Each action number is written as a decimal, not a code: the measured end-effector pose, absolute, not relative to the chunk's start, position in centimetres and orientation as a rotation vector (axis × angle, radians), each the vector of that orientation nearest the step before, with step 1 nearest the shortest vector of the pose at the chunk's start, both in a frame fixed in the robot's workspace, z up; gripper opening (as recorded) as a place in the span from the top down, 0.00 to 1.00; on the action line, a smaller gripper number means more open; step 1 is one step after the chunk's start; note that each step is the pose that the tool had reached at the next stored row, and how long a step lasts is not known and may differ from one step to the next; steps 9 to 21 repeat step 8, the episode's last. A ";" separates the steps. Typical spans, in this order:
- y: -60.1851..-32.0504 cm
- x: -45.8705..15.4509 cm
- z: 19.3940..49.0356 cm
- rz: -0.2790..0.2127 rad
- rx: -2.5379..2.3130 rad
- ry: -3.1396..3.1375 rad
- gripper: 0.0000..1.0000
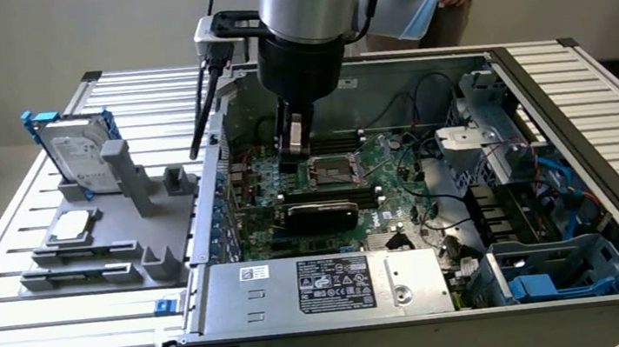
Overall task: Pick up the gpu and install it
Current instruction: 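Press down on the gpu until it lock into place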
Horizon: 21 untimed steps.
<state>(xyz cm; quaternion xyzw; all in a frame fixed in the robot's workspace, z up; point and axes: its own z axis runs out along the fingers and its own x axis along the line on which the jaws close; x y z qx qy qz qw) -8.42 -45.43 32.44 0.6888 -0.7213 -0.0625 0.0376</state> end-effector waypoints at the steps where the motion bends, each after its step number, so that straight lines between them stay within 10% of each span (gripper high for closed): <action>1: -45.4 -8.4 32.4 -0.192 2.114 -2.213 0.89; 21: -45.4 -8.4 32.4 -0.192 2.114 -2.213 0.89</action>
